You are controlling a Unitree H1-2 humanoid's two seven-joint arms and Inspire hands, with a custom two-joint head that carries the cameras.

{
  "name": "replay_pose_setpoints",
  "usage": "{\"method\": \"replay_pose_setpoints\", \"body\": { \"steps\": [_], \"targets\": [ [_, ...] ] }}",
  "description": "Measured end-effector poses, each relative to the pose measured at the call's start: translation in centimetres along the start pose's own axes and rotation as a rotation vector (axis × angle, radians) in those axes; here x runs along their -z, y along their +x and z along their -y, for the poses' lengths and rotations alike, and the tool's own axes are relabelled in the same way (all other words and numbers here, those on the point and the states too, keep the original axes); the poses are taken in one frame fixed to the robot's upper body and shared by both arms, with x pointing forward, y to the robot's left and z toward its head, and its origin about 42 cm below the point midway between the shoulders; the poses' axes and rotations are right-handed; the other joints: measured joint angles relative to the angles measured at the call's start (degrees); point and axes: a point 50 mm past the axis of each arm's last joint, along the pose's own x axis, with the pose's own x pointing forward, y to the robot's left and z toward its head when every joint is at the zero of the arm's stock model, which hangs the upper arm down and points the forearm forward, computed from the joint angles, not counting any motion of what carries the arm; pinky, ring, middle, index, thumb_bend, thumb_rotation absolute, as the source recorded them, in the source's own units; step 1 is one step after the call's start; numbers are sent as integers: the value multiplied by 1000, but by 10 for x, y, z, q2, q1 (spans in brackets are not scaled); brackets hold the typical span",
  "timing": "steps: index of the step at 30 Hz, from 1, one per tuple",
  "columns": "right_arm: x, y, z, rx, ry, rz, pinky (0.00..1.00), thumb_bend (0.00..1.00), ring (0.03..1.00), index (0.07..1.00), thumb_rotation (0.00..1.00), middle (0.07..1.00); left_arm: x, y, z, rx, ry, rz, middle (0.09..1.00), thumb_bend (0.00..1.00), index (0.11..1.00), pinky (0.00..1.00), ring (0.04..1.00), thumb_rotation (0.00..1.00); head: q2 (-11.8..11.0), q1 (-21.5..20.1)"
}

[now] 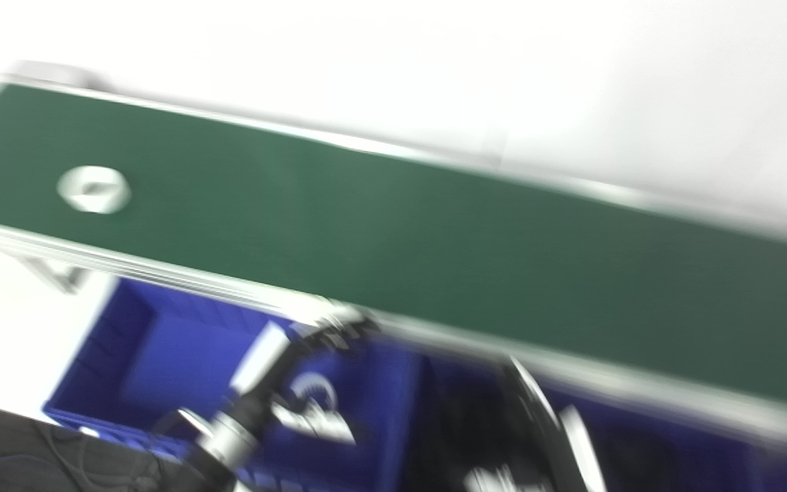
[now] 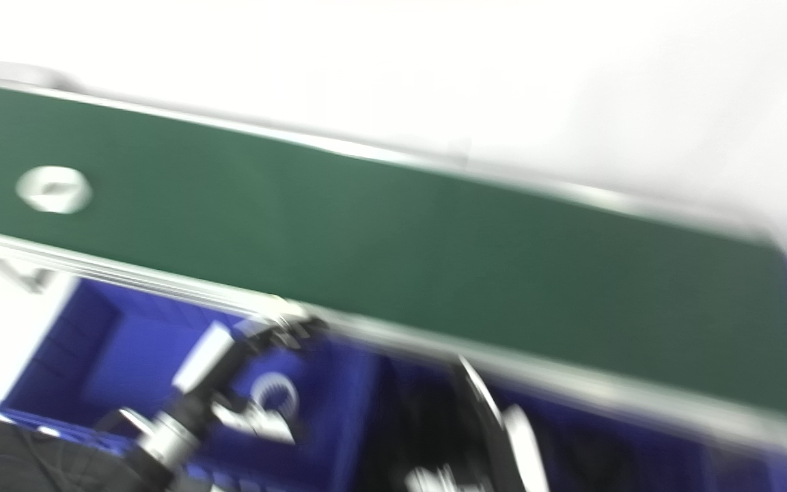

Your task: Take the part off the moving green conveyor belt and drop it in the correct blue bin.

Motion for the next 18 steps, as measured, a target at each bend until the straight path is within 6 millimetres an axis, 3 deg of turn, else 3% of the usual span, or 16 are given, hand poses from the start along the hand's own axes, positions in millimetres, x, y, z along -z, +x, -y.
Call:
{"method": "replay_pose_setpoints", "body": {
  "steps": [9,18],
  "targets": [
    [14,6,0,3,5,29,799,868,857,918,202,884,3,9,10,-3,1,3,747,1000,743,614,699,205,-35,21],
    [22,9,-2,-2,4,52,798,876,844,912,203,870,10,12,6,-15,17,-8,736,1000,725,611,694,206,-45,12]
  ]
}}
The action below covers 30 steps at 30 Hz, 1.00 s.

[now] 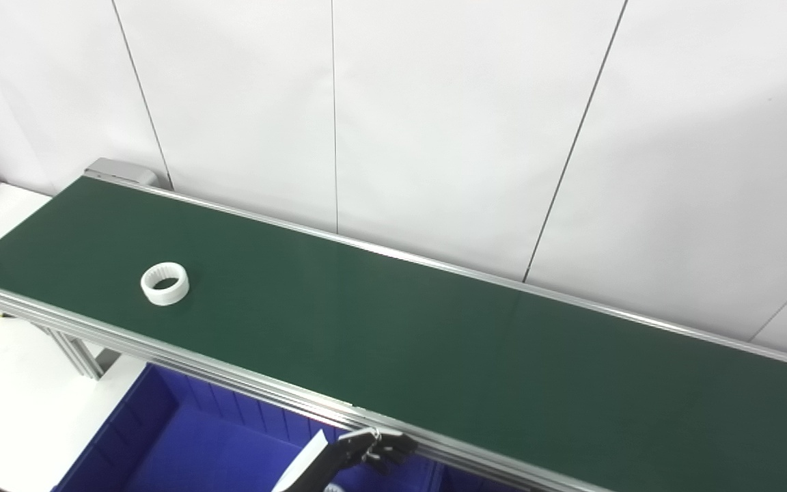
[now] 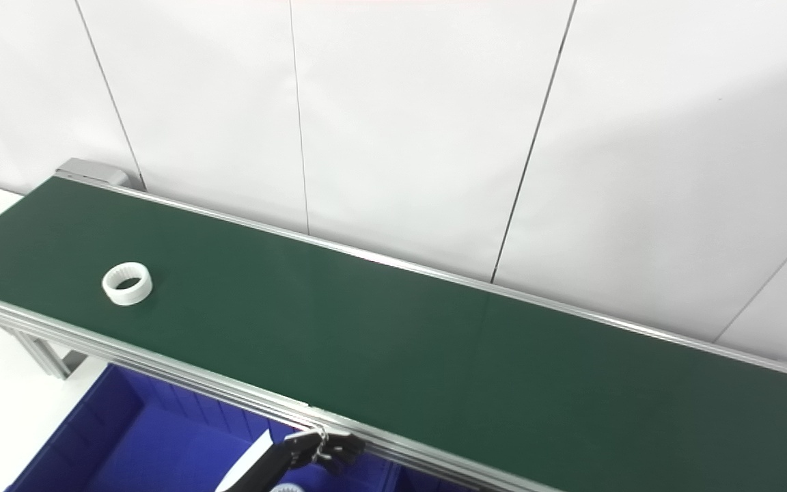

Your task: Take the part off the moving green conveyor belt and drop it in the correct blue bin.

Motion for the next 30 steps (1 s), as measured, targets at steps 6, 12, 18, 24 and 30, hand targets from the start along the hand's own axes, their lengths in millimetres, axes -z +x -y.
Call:
{"method": "replay_pose_setpoints", "body": {
  "steps": [6,12,18,24,30],
  "targets": [
    [-2,3,0,4,4,6,789,875,844,907,198,873,-1,3,0,-18,-15,8,729,1000,720,603,684,204,-3,-4],
    [-3,5,0,5,5,12,798,875,854,908,216,878,1,1,-2,-34,-10,3,725,1000,713,598,681,219,-6,-7],
    [-4,6,-3,10,6,14,778,878,842,902,227,869,1,0,-2,-45,-24,0,727,1000,713,597,680,206,-6,-9],
    [-4,6,-3,18,3,13,782,869,841,906,216,869,1,0,-2,-43,-26,-1,728,1000,712,599,683,212,-6,-9],
    [-4,6,-2,22,3,13,774,869,836,904,239,866,1,0,-2,-42,-26,-1,725,1000,711,591,678,200,-8,-10]
  ]
}}
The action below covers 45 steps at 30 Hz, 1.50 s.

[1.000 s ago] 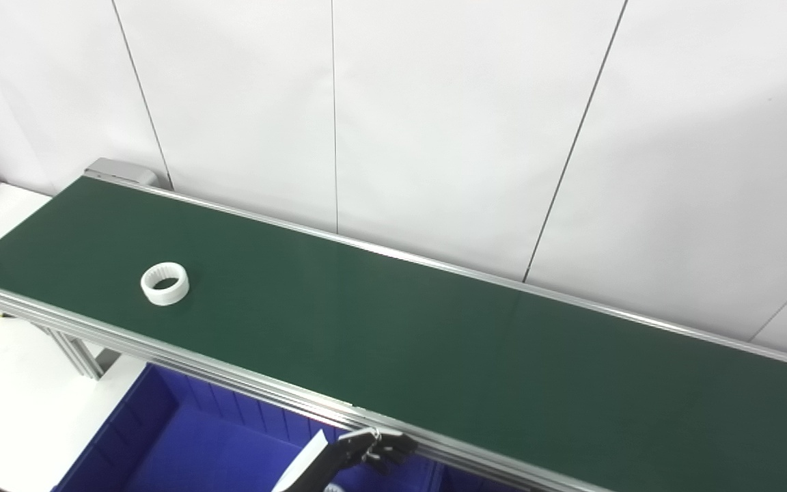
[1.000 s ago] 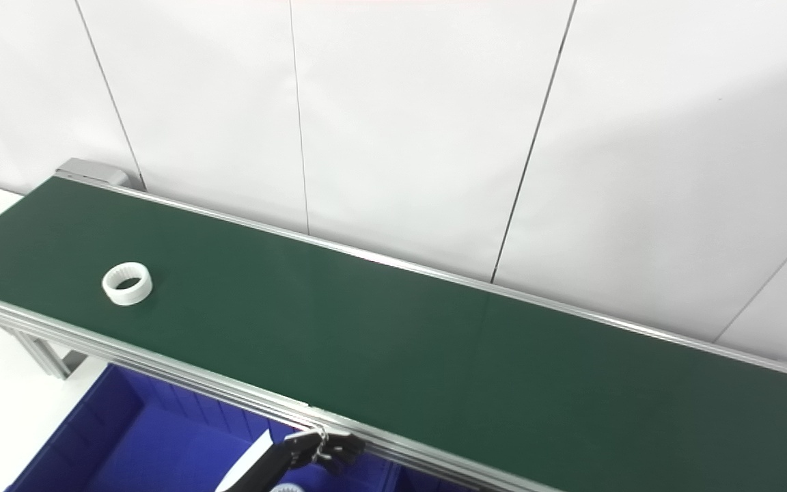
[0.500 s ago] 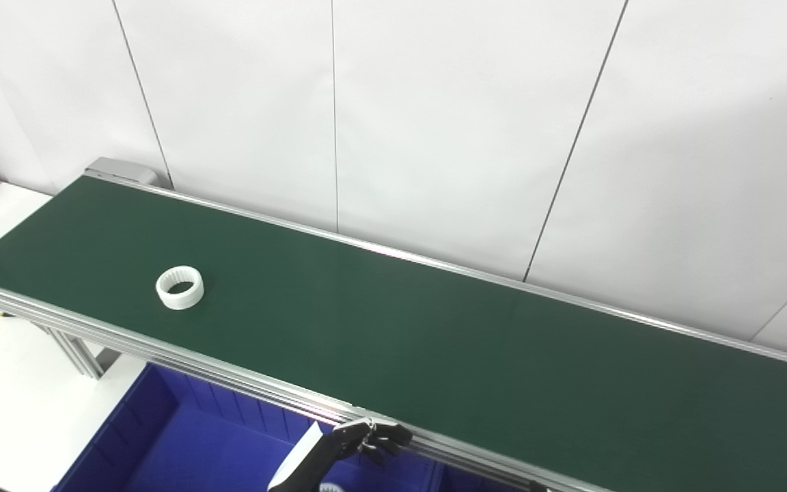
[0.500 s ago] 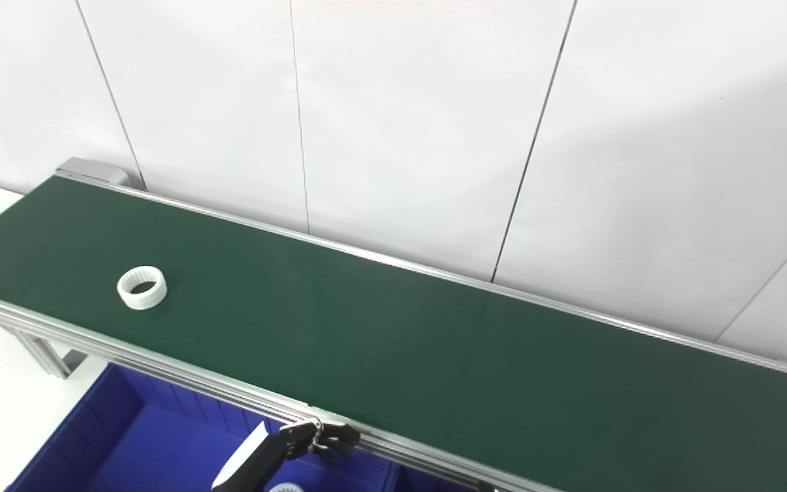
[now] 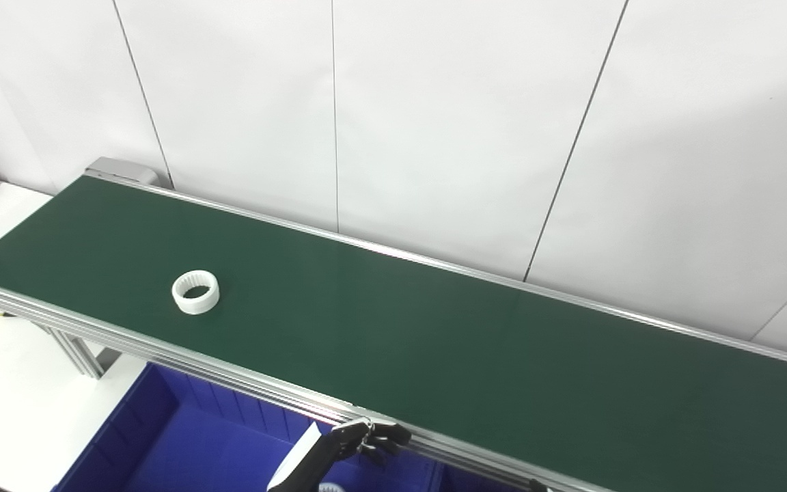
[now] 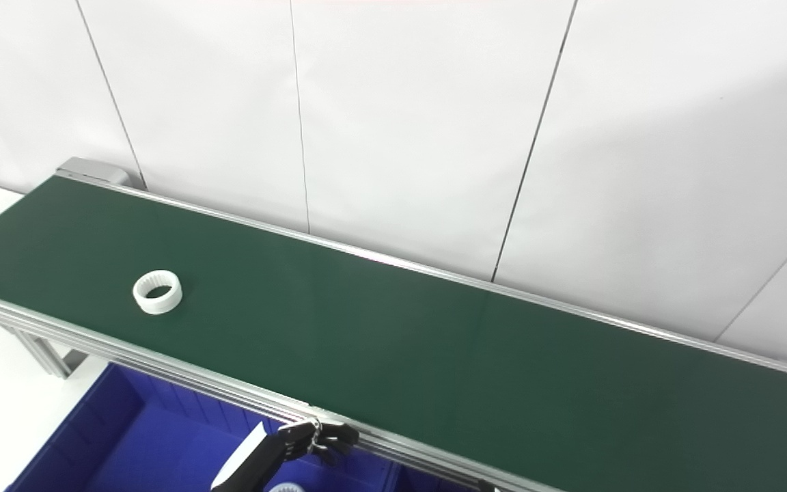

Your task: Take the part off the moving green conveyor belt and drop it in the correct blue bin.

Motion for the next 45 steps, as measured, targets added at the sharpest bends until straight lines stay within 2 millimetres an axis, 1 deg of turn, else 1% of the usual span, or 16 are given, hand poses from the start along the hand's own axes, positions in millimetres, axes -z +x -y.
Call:
{"method": "replay_pose_setpoints", "body": {
  "steps": [4,6,7,9,11,13,17,20,26,28,29,32,34,36,41,45],
  "targets": [
    [1,0,1,1,-2,-1,776,880,832,901,206,862,-2,1,0,-19,3,7,729,1000,707,605,694,235,3,-8],
    [1,1,1,3,-2,-1,767,878,829,897,201,863,-8,2,0,-46,-3,27,742,999,721,618,710,260,3,-10],
    [1,1,2,4,-2,0,776,870,837,898,182,868,-14,4,0,-65,-8,48,740,1000,721,611,706,276,2,-11],
    [1,2,3,9,5,-1,775,867,838,893,187,863,-30,10,-2,-114,4,110,727,1000,707,600,691,293,-3,-10],
    [3,3,3,11,5,-3,773,866,836,891,181,860,-50,21,-7,-178,17,188,728,1000,707,602,692,301,-4,-10],
    [5,6,3,11,5,2,775,867,832,891,183,856,-62,33,-13,-212,31,242,734,1000,720,615,698,318,-7,-11],
    [5,8,3,15,6,8,781,868,839,893,171,861,-80,49,-32,-261,100,304,735,1000,725,623,703,341,-11,-12],
    [8,9,2,11,6,-2,769,866,832,889,167,858,-87,61,-44,-292,121,321,748,1000,734,649,727,344,-12,-12],
    [8,18,3,13,1,12,744,879,825,892,186,853,-92,77,-50,-295,189,300,781,990,770,674,758,394,-19,-11],
    [7,20,3,14,1,17,733,867,819,888,196,852,-94,82,-53,-305,253,283,816,967,803,758,813,415,-21,-11],
    [7,20,3,14,1,19,734,867,819,888,197,851,-94,84,-54,-317,293,260,819,965,806,767,818,417,-21,-11],
    [9,19,2,11,7,17,746,866,823,888,214,851,-92,88,-52,-337,385,183,865,927,846,861,874,453,-22,-12],
    [10,19,1,10,12,12,755,866,828,887,216,852,-90,90,-49,-340,442,139,888,901,869,896,894,473,-23,-11],
    [10,19,0,11,18,13,764,863,831,886,216,854,-89,92,-50,-341,501,109,936,860,908,973,948,443,-24,-12],
    [10,19,0,8,24,18,750,865,813,879,228,843,-88,103,-59,-367,580,40,987,841,954,999,994,450,-25,-13],
    [10,21,-1,11,22,22,730,868,813,878,249,842,-80,110,-67,-368,631,-23,1000,846,978,1000,1000,412,-26,-11]
  ]
}}
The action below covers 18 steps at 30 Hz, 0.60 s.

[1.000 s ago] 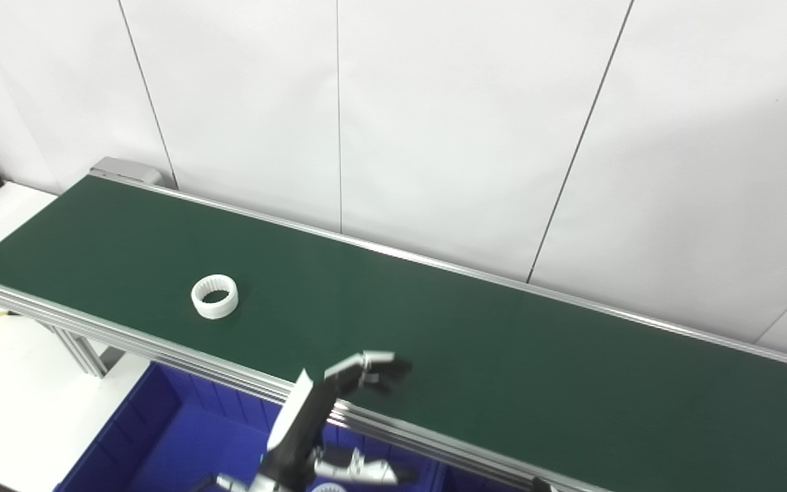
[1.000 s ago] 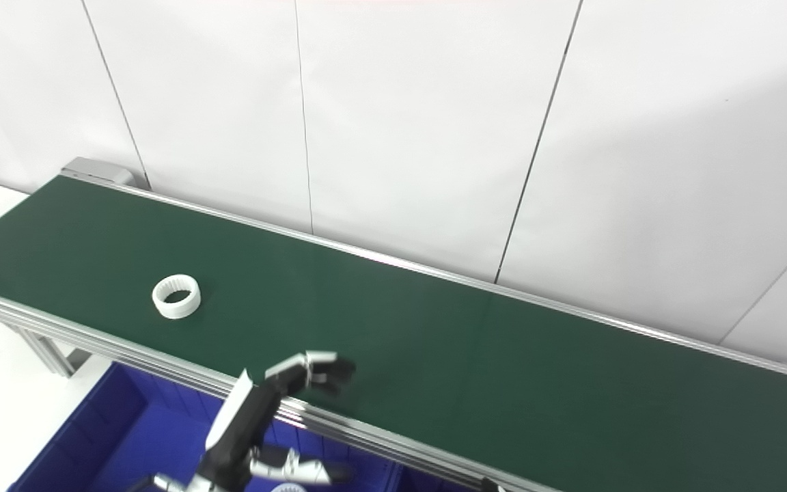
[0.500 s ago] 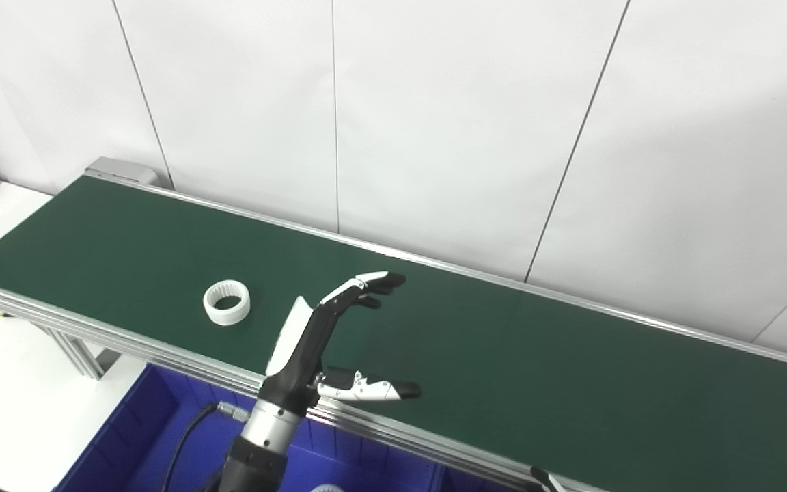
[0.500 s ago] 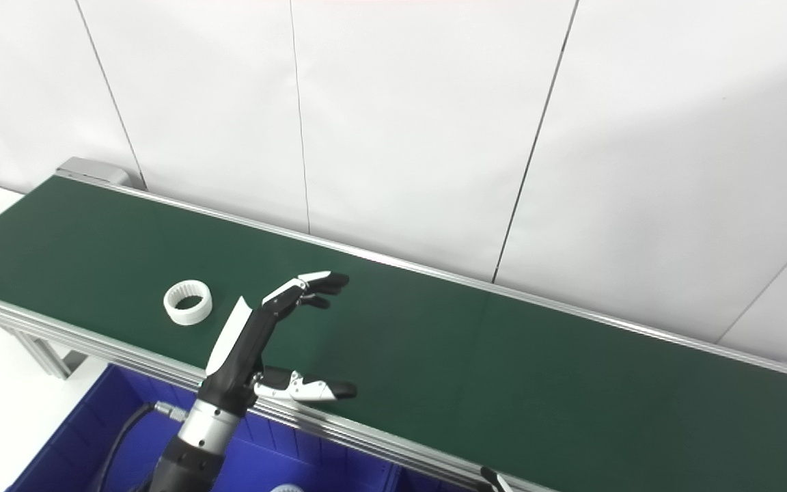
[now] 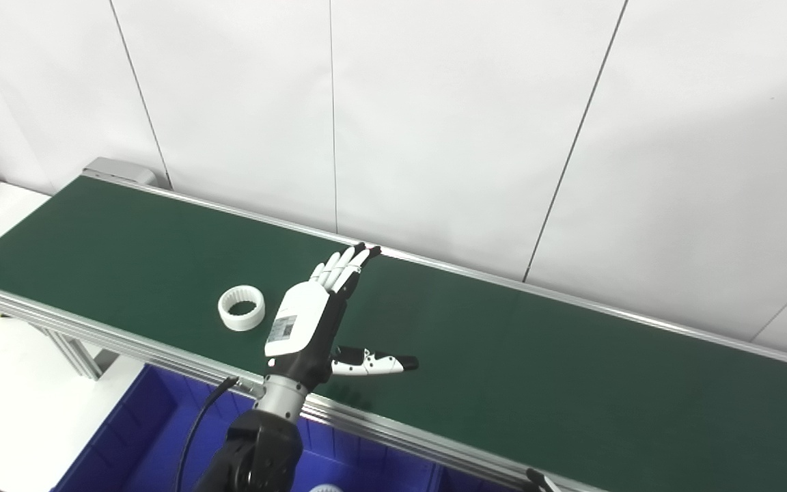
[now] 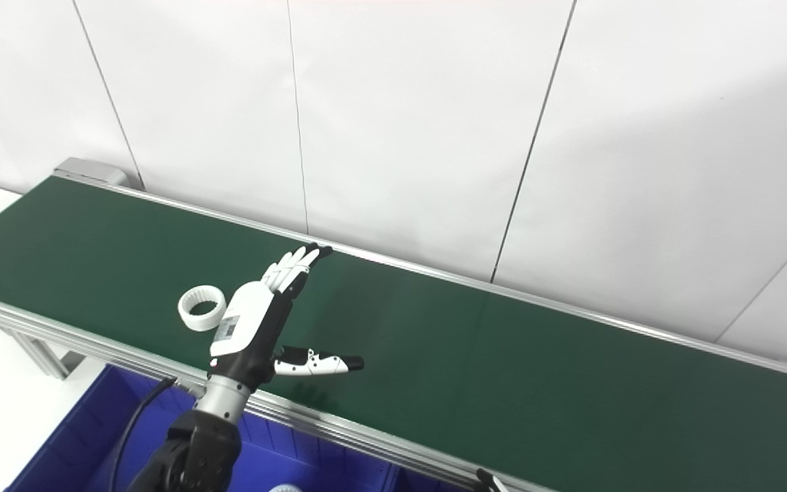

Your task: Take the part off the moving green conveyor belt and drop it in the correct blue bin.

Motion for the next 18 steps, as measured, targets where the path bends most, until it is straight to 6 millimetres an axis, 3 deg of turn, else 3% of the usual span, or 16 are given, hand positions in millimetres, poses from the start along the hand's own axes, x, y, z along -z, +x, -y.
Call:
{"method": "replay_pose_setpoints", "body": {
  "steps": [18],
  "targets": [
    [-1,1,-3,-5,-10,12,711,891,796,856,244,826,32,22,-7,-2,147,-87,1000,873,983,1000,1000,369,-1,-9]
  ]
}}
